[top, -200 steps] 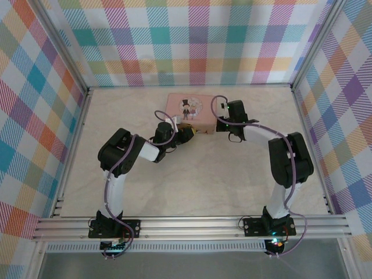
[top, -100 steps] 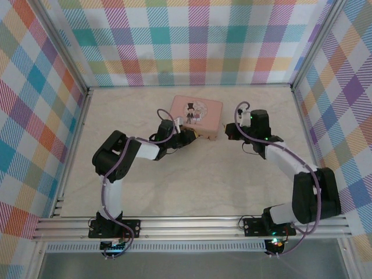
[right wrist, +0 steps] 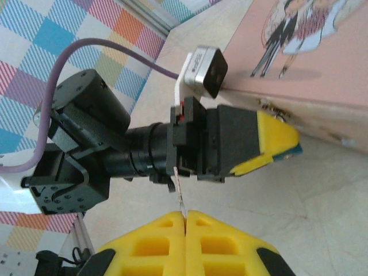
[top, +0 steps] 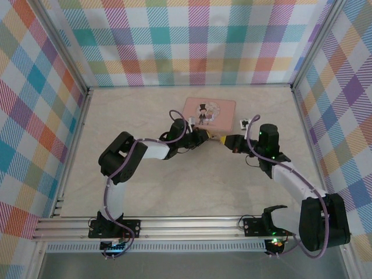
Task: Unlock the padlock with the key
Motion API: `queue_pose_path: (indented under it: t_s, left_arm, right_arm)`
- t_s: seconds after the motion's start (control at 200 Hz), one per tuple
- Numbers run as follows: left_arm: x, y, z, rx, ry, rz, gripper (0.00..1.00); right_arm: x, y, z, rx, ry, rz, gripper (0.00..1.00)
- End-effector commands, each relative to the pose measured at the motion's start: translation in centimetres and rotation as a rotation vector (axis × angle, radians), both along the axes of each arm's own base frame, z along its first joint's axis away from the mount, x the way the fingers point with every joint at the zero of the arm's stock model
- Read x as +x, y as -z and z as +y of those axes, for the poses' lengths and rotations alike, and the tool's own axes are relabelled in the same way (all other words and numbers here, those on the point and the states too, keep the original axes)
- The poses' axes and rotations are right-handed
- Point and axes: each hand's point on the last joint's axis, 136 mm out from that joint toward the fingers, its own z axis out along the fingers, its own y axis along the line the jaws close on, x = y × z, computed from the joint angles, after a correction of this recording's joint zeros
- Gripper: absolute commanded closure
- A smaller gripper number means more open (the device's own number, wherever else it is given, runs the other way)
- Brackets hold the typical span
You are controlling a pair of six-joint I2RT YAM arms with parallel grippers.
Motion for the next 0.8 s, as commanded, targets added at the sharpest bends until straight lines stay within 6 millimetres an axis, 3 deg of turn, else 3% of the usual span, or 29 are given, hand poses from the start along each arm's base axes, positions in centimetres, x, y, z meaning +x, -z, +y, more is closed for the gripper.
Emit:
queue_pose_path:
  t_s: [0.0,0.27,0.4,0.795]
  left_arm:
    - [-1.7,1.3,-1.5,-0.034,0.022,0.165,0.96]
    - [-1.2,-0.3,-2.4,-0.066,-0.007,0.148,0.96]
    - [-1.0,-0.5,-2.6,-0.077,-0.021,0.143,0.96]
    - [-0.9,-0.6,-3.2,-0.121,-0.014,0.164,0.96]
  right_arm:
    - [-0.8,-1.4,0.0,0.085,-0.021,-0.02,1.0]
    - [-1.1,0.7,-1.6,0.185,0.043,0.091,1.0]
    - [-0.6,2.6,-1.6,0.209,0.064,0.169,1.0]
    - [1.4,5.3,-1.2,0.305,0.082,0.267,1.0]
